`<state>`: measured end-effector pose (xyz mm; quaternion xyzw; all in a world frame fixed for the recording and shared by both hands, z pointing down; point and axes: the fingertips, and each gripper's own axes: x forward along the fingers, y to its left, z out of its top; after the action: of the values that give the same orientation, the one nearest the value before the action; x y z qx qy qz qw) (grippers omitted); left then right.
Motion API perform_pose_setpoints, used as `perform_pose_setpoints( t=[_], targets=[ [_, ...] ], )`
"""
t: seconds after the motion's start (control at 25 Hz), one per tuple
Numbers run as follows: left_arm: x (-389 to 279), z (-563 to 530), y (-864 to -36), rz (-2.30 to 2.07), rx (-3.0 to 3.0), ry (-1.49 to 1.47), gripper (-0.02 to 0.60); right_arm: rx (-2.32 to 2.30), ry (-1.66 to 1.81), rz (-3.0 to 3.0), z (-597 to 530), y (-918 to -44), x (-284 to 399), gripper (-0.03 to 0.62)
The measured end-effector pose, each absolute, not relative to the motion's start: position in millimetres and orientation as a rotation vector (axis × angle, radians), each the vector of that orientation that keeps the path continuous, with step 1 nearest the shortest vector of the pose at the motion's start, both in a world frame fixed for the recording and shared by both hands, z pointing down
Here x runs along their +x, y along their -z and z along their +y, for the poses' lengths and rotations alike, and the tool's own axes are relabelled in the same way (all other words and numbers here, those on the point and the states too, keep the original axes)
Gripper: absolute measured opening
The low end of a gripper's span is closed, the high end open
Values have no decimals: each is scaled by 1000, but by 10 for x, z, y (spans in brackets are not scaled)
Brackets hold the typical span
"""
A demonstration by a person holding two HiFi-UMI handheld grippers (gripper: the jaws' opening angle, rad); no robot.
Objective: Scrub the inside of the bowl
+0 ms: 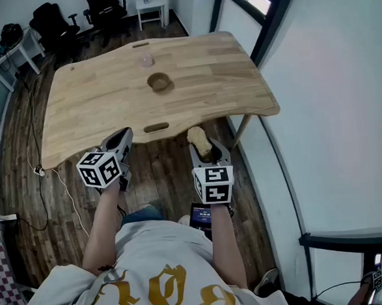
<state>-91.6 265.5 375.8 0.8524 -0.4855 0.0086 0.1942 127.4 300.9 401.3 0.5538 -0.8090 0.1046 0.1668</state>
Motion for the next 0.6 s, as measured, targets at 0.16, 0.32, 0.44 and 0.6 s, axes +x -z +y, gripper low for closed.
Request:
perform_pose_setpoints(
  t=[0.16, 0.32, 0.44, 0.6],
  targets=[
    [-871, 2699, -3868, -1399, 2378, -75, 2, 1582, -281, -2283, 3117, -4056, 1358, 195],
    [-802, 2684, -3878, -1457, 2426, -138, 2, 1615, -274, -2260, 3112, -4049, 1480, 195],
    [-806, 2606, -3873, -1467, 2421, -84, 2, 1605, -270, -2274, 3073, -4068, 1480, 195],
    [-809, 2411, -3917, -1484, 2396, -69, 2, 1577, -344, -2345, 2925, -4068, 1466, 196]
  ],
)
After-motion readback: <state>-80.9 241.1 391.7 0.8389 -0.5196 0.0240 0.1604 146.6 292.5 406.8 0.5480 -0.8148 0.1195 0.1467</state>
